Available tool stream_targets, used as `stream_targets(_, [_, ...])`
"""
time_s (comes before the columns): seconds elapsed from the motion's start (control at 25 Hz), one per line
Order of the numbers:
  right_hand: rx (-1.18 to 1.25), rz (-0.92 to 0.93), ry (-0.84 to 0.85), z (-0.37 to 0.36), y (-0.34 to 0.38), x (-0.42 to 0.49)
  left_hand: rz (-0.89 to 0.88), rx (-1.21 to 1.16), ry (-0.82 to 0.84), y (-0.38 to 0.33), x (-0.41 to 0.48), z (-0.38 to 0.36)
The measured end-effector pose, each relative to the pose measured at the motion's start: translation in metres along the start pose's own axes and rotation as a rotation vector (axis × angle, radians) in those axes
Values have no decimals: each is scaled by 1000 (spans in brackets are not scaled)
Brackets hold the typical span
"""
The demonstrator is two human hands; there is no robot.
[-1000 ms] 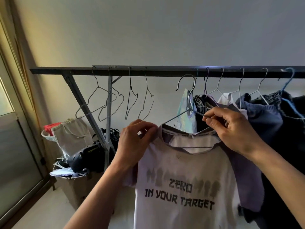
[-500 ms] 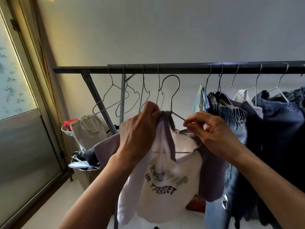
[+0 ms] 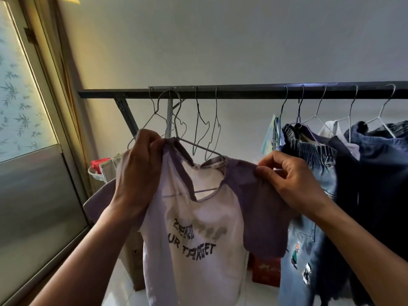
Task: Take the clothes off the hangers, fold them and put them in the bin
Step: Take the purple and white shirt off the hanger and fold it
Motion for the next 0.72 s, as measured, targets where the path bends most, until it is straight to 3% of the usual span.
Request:
stream_targets(0.24, [-295,1,-166,18,-18,5,117,-26,-103,25,10,24])
stream_targets(0.4, [-629,-180,278,-3,-39,3,188,-24,-171,29,11,23])
stream_targets(0.48, [-632,-190,357,-10,-42,3,205,-37,-148,29,9,17])
stream_targets(0.56, [-416,-171,340,-13,-37,6,185,-12,-97,27,5,9])
stream_targets(0.64, [41,-201,323,-20,-24,8,148,-5,-55,24,0,0])
stream_targets(0.72, [332,-206,274,-29,-14,10,137,-22,-23,23,-5,-8])
Point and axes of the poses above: each hand's wrist, its own x-axis towards the middle knuckle, its own z-axis out of the back of the hand, y = z × x, the point moved 4 cm from there along x, towards the middle knuckle, and after that the axes turned 6 degrees about z, right-handed, at the moved point
